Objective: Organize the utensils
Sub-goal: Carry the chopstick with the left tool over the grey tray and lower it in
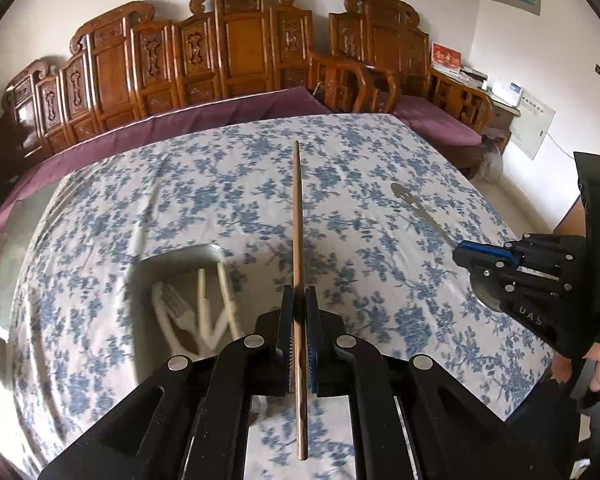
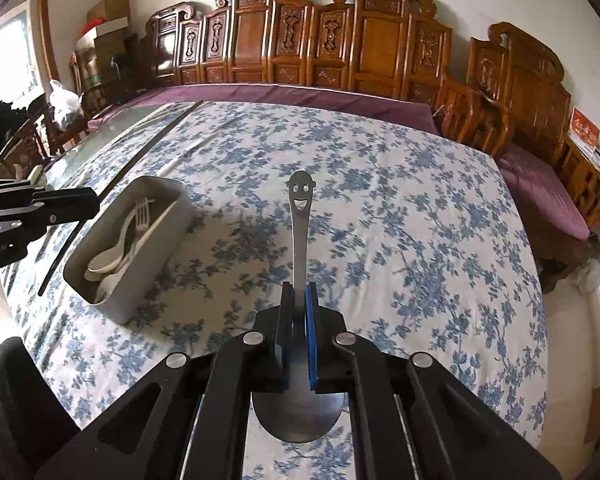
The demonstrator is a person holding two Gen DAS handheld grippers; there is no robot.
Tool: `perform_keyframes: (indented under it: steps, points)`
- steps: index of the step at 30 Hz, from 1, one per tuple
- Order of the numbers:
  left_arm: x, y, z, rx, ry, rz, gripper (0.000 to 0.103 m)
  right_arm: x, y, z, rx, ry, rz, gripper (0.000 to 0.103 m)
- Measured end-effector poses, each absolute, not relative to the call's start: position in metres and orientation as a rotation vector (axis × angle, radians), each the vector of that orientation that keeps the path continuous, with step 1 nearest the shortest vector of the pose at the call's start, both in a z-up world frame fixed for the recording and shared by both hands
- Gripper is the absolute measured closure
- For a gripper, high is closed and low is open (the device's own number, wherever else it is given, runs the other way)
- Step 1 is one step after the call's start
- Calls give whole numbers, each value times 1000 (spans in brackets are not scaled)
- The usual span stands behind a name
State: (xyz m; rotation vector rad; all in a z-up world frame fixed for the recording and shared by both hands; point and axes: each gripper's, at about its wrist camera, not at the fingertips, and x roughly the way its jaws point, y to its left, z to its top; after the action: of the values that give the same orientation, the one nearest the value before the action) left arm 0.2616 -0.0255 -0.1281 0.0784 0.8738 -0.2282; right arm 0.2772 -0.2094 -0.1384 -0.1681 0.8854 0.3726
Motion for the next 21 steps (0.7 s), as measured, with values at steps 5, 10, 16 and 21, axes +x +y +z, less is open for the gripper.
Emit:
perform_keyframes:
  steps: [5,10,16,21]
  points:
    - [266,0,-132,90,891,-206,98,279,-191,-135,-182,884,392,96]
    - [276,25,-143,92,923,-180,98,282,-174,-133,-199,886,415,96]
    - [288,45,-169,86,974,-155,98,291,-159,-133,-211,889,433,96]
    - [295,54,-189,75,1005,-147,98,297,-150,-134,-222,892,444,96]
